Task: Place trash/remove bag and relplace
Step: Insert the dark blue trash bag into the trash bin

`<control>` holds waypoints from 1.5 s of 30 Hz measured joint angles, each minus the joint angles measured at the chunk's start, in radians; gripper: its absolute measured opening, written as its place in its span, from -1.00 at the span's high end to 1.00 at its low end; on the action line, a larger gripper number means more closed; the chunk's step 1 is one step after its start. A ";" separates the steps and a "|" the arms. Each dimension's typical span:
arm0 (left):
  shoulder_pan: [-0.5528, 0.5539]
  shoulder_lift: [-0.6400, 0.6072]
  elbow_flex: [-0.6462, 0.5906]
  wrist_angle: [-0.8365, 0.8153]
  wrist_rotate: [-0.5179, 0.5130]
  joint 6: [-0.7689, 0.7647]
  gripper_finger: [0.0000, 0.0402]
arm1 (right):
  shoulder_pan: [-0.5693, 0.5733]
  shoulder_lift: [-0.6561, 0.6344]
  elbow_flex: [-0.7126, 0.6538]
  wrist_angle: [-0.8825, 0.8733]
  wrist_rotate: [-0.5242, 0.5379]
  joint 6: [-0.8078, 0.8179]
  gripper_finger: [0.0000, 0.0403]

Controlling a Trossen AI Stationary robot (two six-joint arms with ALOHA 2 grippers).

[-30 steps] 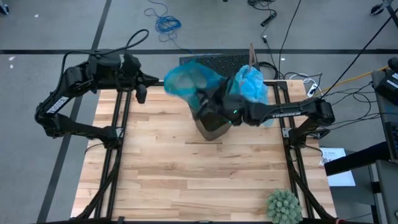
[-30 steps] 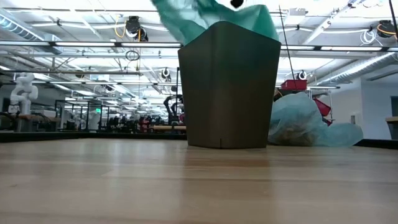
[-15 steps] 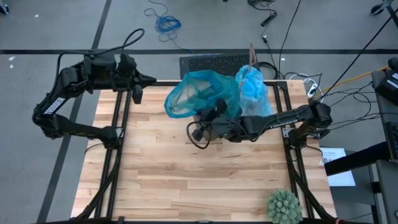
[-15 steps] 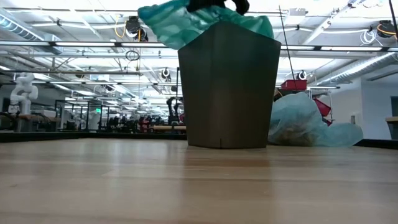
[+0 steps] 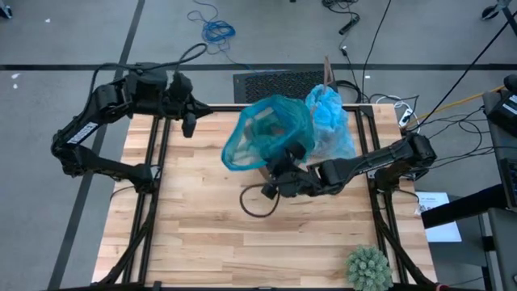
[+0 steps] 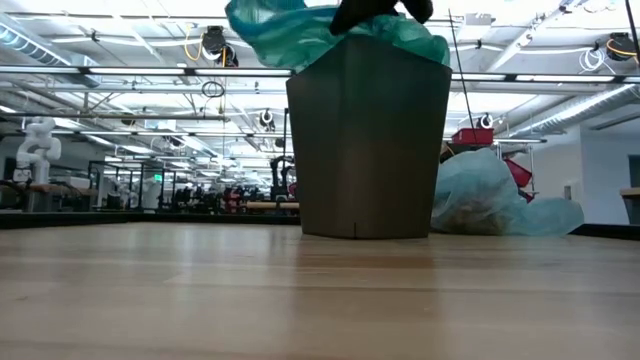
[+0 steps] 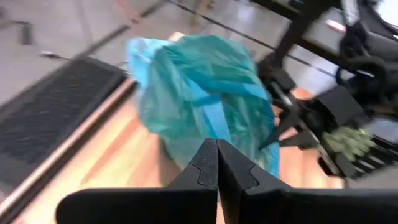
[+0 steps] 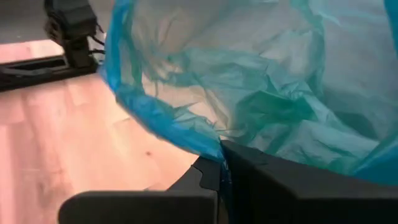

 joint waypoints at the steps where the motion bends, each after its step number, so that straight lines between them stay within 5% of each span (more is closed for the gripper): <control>1: 0.000 0.011 0.000 0.004 0.038 0.010 1.00 | 0.009 -0.001 0.000 -0.007 0.002 0.016 1.00; 11: -0.074 0.172 0.001 0.105 0.283 0.022 1.00 | 0.043 -0.008 0.000 -0.034 0.023 0.073 1.00; 26: -0.024 0.359 -0.042 0.103 0.196 0.156 1.00 | 0.099 -0.022 0.000 -0.162 0.028 0.233 1.00; 45: 0.096 0.381 -0.232 0.271 0.204 0.197 1.00 | 0.167 -0.021 0.001 -0.424 0.026 0.532 1.00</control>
